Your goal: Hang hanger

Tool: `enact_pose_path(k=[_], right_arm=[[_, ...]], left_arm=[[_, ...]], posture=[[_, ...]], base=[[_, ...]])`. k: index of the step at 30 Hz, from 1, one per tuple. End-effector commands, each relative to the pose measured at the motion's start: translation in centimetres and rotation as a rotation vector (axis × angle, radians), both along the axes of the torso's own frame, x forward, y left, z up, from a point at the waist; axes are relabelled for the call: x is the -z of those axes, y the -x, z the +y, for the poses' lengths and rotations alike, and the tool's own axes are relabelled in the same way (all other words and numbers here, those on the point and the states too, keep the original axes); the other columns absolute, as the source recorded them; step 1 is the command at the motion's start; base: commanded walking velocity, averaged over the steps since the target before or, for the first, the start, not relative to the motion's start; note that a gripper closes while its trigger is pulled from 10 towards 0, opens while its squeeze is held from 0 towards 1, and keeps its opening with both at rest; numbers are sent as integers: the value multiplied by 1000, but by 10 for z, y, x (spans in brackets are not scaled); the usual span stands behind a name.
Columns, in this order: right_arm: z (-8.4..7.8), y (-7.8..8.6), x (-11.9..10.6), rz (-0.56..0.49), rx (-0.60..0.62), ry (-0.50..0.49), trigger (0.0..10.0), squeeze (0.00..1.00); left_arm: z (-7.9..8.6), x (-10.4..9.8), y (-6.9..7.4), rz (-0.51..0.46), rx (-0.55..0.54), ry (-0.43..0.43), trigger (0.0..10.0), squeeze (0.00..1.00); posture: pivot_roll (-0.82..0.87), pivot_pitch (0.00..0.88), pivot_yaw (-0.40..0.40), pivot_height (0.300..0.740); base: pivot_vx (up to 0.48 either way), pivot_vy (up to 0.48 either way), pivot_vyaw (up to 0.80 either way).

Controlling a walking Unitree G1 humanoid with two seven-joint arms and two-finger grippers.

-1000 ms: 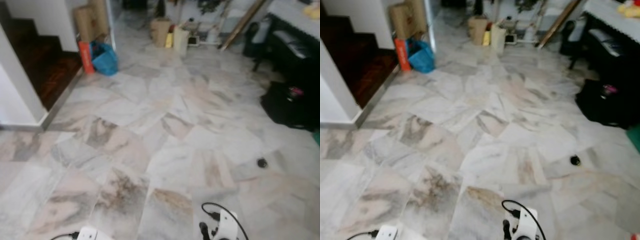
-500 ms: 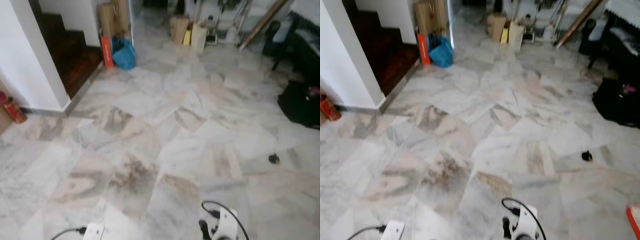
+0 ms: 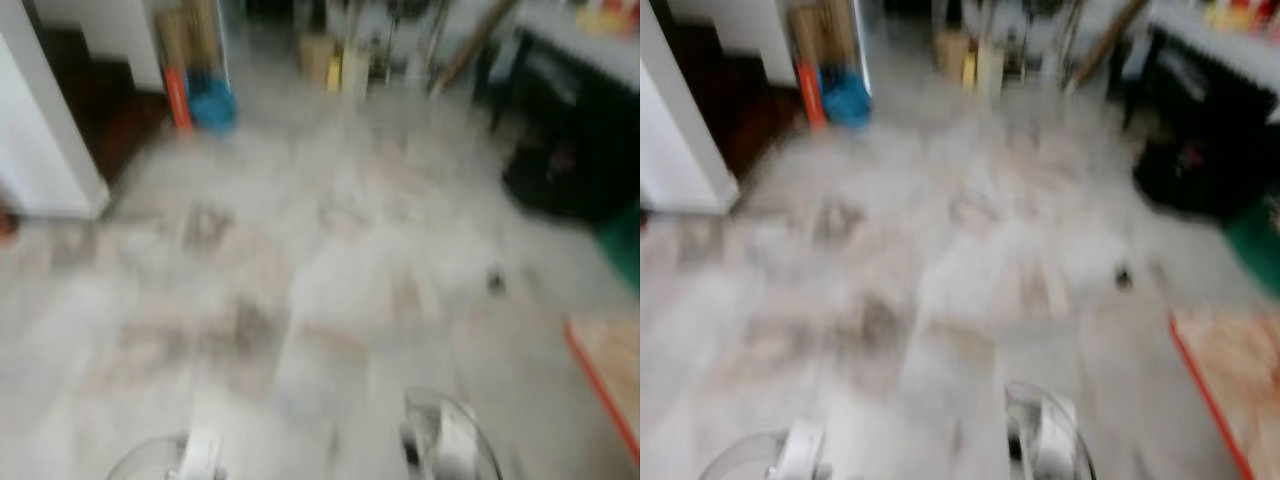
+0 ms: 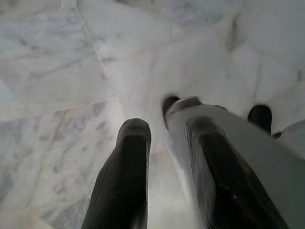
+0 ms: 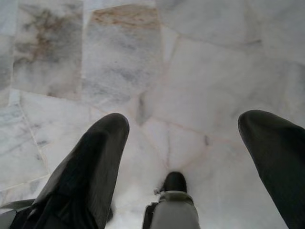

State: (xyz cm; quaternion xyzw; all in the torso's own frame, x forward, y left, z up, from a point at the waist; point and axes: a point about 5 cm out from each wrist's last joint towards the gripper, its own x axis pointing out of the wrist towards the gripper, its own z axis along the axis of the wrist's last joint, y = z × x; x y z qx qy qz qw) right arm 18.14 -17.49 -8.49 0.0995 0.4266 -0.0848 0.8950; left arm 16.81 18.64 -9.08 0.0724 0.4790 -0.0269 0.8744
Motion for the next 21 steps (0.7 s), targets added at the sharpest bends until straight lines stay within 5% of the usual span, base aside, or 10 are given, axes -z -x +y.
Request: enact_pose_path(k=[1,21], right_arm=[[1,1,1,5,14,-9,10000,0],[1,1,1,8,14,-11,10000,0]], left_arm=[[14,4,14,59,-20,-21,10000,0],[18,4,14,65,-16,-20,10000,0]], posture=[[83,0,-51,740],[81,0,-52,740]], base=[[-334,0,0],[-339,0,0]])
